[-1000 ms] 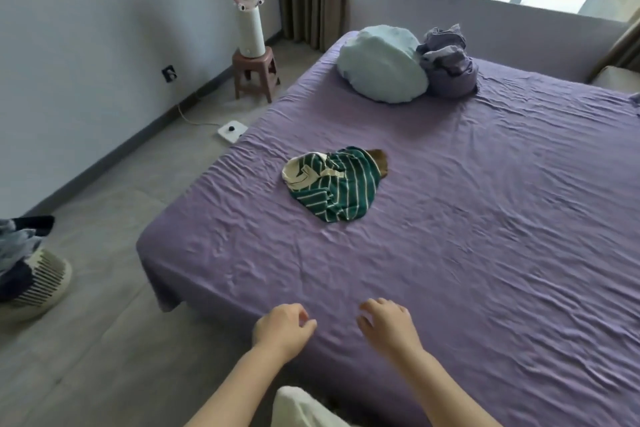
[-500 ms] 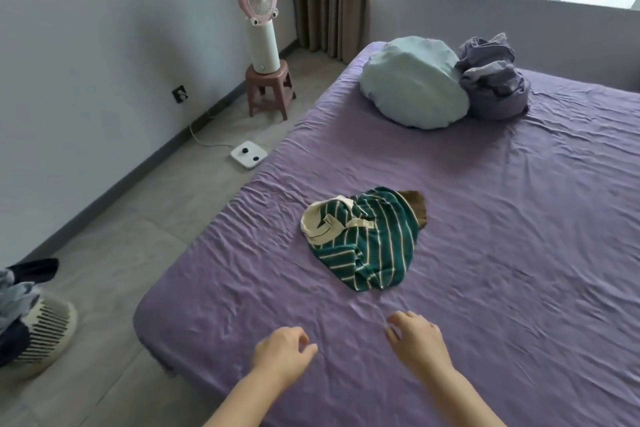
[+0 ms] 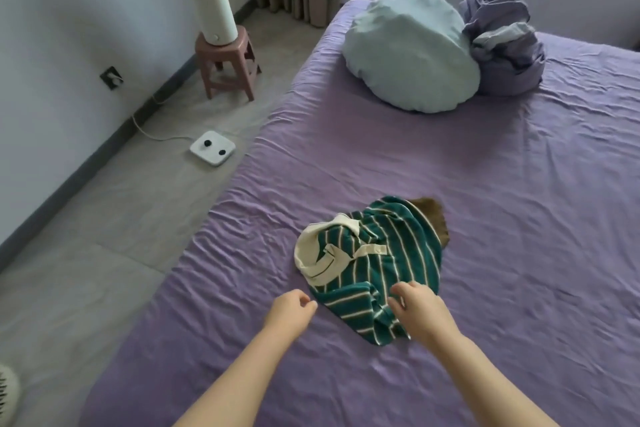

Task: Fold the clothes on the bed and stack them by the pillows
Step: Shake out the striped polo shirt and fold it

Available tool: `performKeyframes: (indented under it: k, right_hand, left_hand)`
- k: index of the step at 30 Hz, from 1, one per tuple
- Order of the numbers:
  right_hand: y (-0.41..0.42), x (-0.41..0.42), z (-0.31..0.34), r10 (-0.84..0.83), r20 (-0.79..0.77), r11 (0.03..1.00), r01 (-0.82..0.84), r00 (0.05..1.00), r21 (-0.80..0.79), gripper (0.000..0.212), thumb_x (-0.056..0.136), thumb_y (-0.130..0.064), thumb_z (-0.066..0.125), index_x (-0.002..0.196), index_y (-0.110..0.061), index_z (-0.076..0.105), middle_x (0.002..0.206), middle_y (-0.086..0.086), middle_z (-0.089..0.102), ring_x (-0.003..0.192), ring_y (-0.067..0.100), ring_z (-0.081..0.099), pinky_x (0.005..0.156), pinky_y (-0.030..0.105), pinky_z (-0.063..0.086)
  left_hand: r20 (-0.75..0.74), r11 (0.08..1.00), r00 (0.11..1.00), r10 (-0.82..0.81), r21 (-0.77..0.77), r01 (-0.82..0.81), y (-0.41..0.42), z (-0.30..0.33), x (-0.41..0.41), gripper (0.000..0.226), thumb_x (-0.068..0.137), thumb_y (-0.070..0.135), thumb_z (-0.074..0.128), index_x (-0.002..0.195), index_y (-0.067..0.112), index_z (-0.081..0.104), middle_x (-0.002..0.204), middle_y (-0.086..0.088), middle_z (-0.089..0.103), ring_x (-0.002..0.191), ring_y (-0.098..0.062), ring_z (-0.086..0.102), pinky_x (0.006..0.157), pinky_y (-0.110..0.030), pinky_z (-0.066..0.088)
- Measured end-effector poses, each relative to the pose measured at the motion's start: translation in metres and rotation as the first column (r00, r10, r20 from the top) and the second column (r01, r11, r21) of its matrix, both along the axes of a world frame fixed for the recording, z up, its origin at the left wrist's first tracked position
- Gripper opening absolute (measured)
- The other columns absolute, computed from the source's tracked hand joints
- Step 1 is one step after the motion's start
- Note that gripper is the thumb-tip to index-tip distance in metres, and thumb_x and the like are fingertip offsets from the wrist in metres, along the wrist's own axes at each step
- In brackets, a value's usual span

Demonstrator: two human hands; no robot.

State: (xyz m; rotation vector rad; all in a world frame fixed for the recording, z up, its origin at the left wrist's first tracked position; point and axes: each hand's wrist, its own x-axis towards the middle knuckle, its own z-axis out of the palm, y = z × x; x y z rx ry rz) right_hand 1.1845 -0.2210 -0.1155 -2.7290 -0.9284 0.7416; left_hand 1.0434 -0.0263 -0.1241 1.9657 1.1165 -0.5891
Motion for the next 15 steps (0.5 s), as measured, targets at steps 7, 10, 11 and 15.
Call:
performKeyframes:
  k: [7, 10, 11, 15]
  right_hand:
    - [0.083, 0.072, -0.044, 0.026, -0.050, 1.000, -0.025, 0.998, 0.014, 0.028, 0.097, -0.032, 0.044, 0.117, -0.020, 0.058, 0.115, 0.000, 0.058, 0.103, 0.019, 0.054, 0.086, 0.033, 0.048]
    - [0.120, 0.098, -0.063, 0.077, -0.048, 0.997, -0.077, 0.996, -0.011, 0.028, 0.097, -0.030, 0.043, 0.118, -0.018, 0.057, 0.119, 0.002, 0.059, 0.104, 0.019, 0.055, 0.088, 0.036, 0.048]
    - [0.132, 0.103, -0.070, 0.102, -0.049, 0.995, -0.103, 0.994, -0.017, 0.029, 0.097, -0.030, 0.044, 0.121, -0.017, 0.056, 0.122, 0.002, 0.058, 0.108, 0.020, 0.054, 0.090, 0.037, 0.048]
    - [0.164, 0.113, -0.100, 0.235, -0.046, 0.971, -0.236, 0.971, -0.036, 0.035, 0.100, -0.031, 0.038, 0.131, -0.018, 0.048, 0.144, 0.002, 0.042, 0.137, 0.024, 0.032, 0.111, 0.040, 0.032]
  left_hand:
    - [-0.055, 0.981, 0.987, 0.151, -0.117, -0.157, 0.026, -0.066, 0.034, 0.041, 0.095, 0.032, 0.051, 0.130, 0.010, 0.052, 0.130, -0.007, 0.057, 0.119, -0.022, 0.053, 0.094, -0.025, 0.041]
    - [-0.083, 0.945, 0.959, 0.270, -0.168, -0.280, 0.027, -0.088, 0.049, 0.045, 0.095, 0.030, 0.052, 0.132, 0.005, 0.047, 0.131, -0.011, 0.054, 0.118, -0.025, 0.053, 0.093, -0.029, 0.043]
    - [-0.094, 0.918, 0.936, 0.339, -0.186, -0.351, 0.027, -0.095, 0.054, 0.046, 0.095, 0.028, 0.053, 0.133, 0.004, 0.045, 0.130, -0.013, 0.054, 0.116, -0.027, 0.054, 0.093, -0.031, 0.045]
    - [-0.126, 0.805, 0.823, 0.554, -0.170, -0.568, 0.027, -0.112, 0.070, 0.040, 0.092, 0.027, 0.057, 0.124, 0.005, 0.049, 0.123, -0.014, 0.058, 0.110, -0.029, 0.057, 0.088, -0.035, 0.049]
